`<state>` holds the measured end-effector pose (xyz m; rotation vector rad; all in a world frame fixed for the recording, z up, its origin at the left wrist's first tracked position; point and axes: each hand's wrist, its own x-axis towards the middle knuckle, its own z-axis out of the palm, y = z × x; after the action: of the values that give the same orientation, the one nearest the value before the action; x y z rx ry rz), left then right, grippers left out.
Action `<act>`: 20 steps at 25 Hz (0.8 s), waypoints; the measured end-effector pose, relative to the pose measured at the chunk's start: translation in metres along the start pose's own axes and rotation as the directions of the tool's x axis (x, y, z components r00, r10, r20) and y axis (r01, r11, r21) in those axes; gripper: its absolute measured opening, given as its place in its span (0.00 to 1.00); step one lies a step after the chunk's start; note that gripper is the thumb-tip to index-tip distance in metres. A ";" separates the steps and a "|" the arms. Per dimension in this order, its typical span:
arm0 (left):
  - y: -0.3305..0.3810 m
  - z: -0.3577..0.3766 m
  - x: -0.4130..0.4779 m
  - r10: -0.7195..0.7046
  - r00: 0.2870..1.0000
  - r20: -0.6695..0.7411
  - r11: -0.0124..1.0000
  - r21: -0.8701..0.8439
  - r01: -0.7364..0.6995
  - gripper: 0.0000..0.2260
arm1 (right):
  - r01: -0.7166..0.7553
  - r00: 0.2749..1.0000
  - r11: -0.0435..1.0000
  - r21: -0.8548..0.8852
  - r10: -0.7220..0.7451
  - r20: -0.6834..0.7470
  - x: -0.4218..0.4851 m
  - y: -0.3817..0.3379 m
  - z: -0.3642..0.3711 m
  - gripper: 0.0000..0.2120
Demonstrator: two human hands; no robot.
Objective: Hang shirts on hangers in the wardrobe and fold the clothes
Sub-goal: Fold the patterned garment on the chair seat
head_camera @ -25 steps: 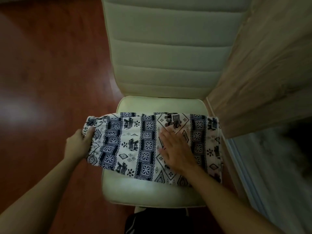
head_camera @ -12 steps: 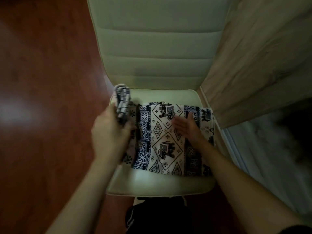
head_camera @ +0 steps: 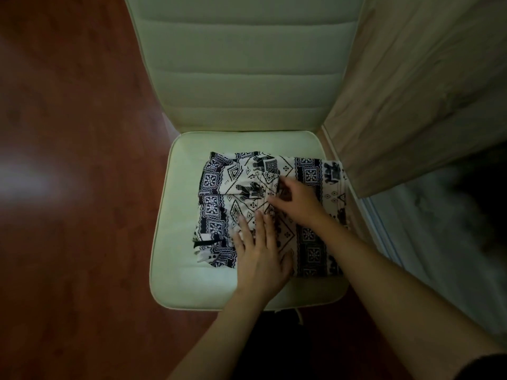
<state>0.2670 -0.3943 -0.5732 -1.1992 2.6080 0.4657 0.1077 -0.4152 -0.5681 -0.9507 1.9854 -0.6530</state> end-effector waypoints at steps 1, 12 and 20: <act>0.002 0.000 -0.003 0.023 1.000 0.012 1.000 -0.004 -0.023 0.34 | 0.032 0.998 0.998 -0.057 -0.035 -0.051 0.000 0.000 0.006 0.31; -0.100 -0.074 0.046 -0.358 0.783 0.508 0.370 -0.693 0.619 0.27 | 0.306 0.952 0.690 -0.656 -0.227 0.205 -0.034 0.009 0.037 0.33; -0.055 -0.119 0.027 -0.148 0.953 -0.266 0.989 -0.039 0.143 0.27 | 0.072 0.985 0.901 0.427 -0.130 0.110 -0.026 -0.036 0.038 0.27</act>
<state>0.2830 -0.4919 -0.4832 -1.5466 2.7106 0.3198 0.1639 -0.4188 -0.5503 -0.8081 1.5902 -1.0024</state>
